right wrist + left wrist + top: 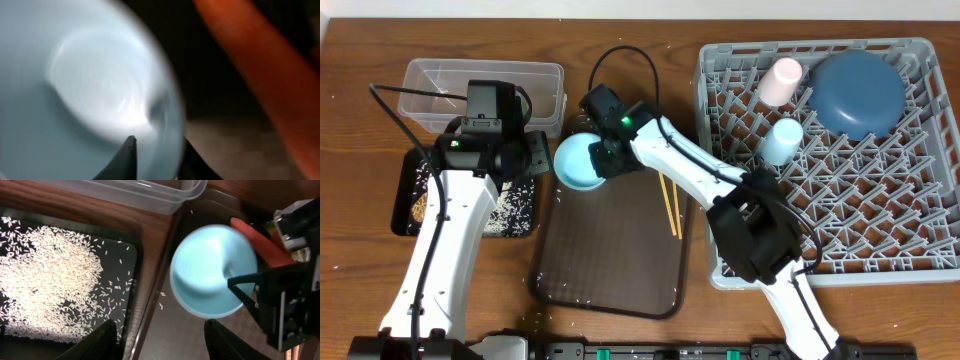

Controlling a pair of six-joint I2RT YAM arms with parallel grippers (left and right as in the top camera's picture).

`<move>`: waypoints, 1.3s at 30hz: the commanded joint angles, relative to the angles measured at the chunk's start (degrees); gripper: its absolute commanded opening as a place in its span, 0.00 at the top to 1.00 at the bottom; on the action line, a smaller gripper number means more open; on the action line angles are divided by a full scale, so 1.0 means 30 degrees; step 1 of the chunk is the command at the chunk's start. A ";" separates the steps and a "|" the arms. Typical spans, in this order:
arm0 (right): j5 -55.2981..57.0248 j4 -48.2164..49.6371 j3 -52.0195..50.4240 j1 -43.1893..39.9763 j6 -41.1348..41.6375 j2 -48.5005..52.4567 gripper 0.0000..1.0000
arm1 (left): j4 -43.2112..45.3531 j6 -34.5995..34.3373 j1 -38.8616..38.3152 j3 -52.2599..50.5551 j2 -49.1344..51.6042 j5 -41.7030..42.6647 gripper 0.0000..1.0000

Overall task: Sort waste into correct bins and load items into the dishwasher rack
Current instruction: 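Reach the right gripper to the light blue bowl and grasp its rim, then lift the light blue bowl and carry it into the rack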

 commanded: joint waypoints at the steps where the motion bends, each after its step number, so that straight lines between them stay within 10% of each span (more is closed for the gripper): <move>1: 0.0765 -0.0102 0.0248 0.0211 0.0619 0.0233 0.94 | -0.0080 -0.0240 0.0080 -0.0138 0.0102 -0.0233 0.43; 28: 0.2040 -0.7249 0.7023 -0.2331 -0.4284 0.0226 0.99 | -0.0291 -0.0233 0.0080 -0.0138 0.0102 -0.0306 0.41; 39: 0.5748 -1.1970 1.1956 -0.5173 -0.4575 0.0066 0.99 | -0.0284 -0.0240 0.0080 -0.0138 0.0102 -0.0299 0.05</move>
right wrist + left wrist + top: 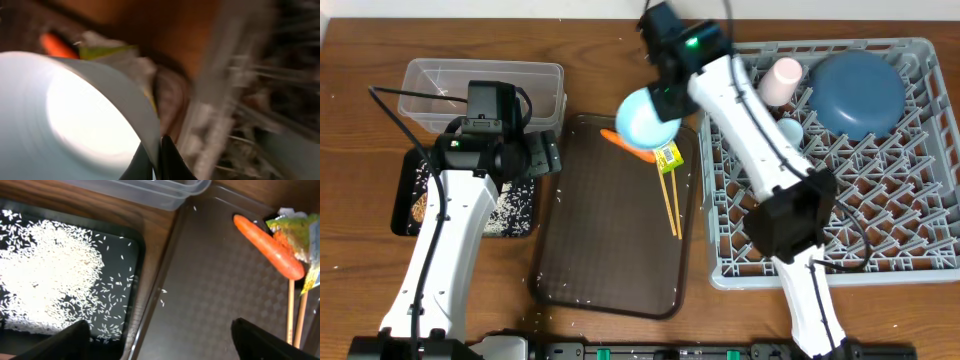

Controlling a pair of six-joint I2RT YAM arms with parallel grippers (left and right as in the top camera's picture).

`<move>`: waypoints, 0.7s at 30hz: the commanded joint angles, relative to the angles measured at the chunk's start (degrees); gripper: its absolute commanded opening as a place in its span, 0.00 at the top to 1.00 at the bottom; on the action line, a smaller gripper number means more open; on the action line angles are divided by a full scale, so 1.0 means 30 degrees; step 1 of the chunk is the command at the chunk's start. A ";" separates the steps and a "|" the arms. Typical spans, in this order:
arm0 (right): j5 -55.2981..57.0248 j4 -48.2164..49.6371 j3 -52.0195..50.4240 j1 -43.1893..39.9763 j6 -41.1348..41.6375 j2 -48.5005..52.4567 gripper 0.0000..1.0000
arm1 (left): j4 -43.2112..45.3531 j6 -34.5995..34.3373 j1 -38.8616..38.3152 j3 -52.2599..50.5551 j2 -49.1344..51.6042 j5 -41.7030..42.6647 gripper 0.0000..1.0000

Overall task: Sort waste into correct bins and load items into the dishwasher rack
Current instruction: 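Lift the light blue bowl and carry it into the rack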

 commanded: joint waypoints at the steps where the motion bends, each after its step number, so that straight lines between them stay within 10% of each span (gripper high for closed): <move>1: 0.1887 -0.0809 0.1734 -0.1005 -0.0350 -0.0270 0.99 | 0.0000 0.0029 0.0080 -0.0138 0.0095 -0.0233 0.02; 21: 1.6517 -0.4131 0.2302 -0.4896 0.4255 -0.1486 0.99 | 0.0000 0.0029 0.0080 -0.0138 0.0095 -0.0233 0.02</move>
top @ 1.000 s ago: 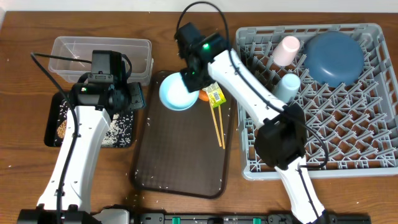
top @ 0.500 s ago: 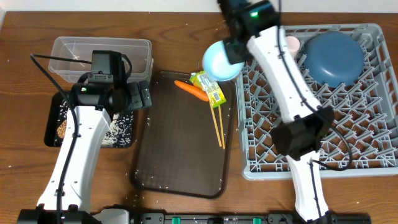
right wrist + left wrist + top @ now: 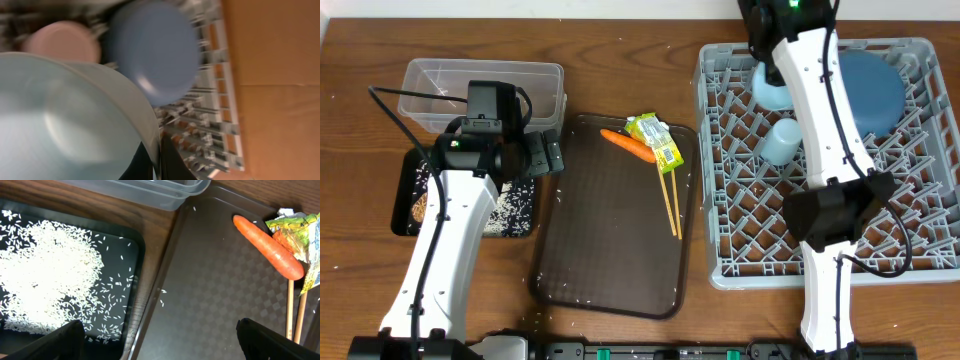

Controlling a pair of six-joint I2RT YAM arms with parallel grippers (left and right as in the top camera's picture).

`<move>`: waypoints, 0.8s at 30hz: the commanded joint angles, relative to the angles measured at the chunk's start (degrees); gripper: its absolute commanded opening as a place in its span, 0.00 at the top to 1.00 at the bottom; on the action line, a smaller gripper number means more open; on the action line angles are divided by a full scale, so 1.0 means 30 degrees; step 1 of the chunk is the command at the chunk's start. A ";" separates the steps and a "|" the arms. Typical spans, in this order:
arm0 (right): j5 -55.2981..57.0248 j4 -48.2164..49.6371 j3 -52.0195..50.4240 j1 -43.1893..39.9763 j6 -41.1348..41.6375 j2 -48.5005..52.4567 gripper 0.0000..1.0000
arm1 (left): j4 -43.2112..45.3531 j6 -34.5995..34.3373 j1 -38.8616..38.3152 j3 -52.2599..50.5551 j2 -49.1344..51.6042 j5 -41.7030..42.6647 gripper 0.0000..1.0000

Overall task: Sort waste into correct bins and load items into the dishwasher rack
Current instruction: 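Lift the light blue bowl and carry it into the rack, then set the light blue bowl in the rack's right side and release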

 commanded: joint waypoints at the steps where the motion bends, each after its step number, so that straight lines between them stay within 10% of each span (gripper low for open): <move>1: 0.4240 0.0036 0.0430 -0.0313 0.1217 -0.0743 0.99 | -0.0022 0.0051 0.0080 -0.0131 0.0095 -0.0226 0.02; 16: 0.0998 -0.0051 0.0124 -0.0328 0.0408 -0.4539 0.99 | -0.0036 0.0051 0.0080 -0.0131 0.0095 -0.0226 0.02; 24: 0.1260 -0.0036 -0.5348 -0.2616 0.1996 -0.9362 0.99 | -0.0036 0.0051 0.0080 -0.0131 0.0095 -0.0226 0.02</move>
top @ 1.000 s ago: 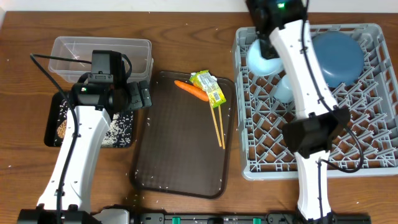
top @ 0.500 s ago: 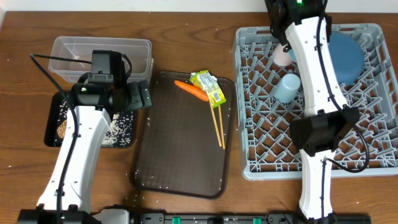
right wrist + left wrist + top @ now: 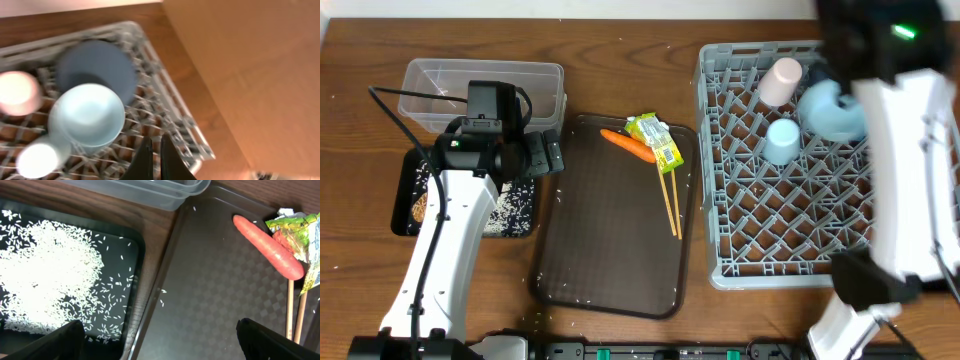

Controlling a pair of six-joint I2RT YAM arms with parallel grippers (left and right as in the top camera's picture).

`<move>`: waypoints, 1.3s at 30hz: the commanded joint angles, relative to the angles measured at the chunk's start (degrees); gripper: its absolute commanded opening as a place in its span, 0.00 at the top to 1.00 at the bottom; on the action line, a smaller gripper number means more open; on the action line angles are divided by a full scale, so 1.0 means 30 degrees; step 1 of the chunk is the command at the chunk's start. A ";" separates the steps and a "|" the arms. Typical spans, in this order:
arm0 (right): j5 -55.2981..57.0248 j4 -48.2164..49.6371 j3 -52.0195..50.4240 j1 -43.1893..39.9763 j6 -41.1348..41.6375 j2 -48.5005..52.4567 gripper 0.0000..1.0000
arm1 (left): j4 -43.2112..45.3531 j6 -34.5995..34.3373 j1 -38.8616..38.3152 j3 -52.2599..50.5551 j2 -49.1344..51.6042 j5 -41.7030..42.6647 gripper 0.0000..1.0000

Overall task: Sort waste into correct bins and load items into the dishwasher rack
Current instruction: 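Set the light blue bowl in the rack's right side and release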

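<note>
A light blue bowl [image 3: 828, 110] sits in the grey dishwasher rack [image 3: 770, 230], next to a dark blue bowl [image 3: 97, 70], a pink cup [image 3: 782, 80] and a light blue cup [image 3: 781, 140]. My right gripper [image 3: 153, 160] hangs high above the rack's far right side, shut with nothing between its fingers. On the brown tray [image 3: 610, 260] lie a carrot [image 3: 268, 247], a green-yellow wrapper [image 3: 300, 235] and a pair of chopsticks [image 3: 670, 205]. My left gripper [image 3: 160, 347] stands open over the tray's left edge, holding nothing.
A black tray [image 3: 141, 270] strewn with rice lies left of the brown tray. Behind it stands a clear plastic container [image 3: 485, 85]. In the overhead view my raised right arm [image 3: 905, 150] hides the rack's right side.
The light blue bowl has left my right gripper and now rests in the rack beside the dark blue bowl. My right gripper is higher and further right. The left arm has not moved.
My right gripper first held the light blue bowl by its rim over the brown tray's far left corner. Then the bowl was near the rack's left edge, then over the rack's far side. Now it lies in the rack, let go. My left gripper stayed open throughout.
</note>
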 commanded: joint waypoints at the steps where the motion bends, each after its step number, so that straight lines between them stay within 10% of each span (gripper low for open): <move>1: 0.0248 -0.0029 -0.2805 -0.1413 0.1333 -0.1129 0.99 | -0.0036 0.0044 0.0080 -0.0131 0.0095 -0.0233 0.02; 18: -0.3883 0.2623 -0.8488 -0.2980 0.0495 -0.3249 0.98 | -0.0036 0.0044 0.0080 -0.0131 0.0095 -0.0233 0.02; 39: -1.5446 0.6120 -0.9049 -0.3242 -0.5370 -0.3220 0.47 | -0.0036 0.0044 0.0080 -0.0131 0.0095 -0.0233 0.02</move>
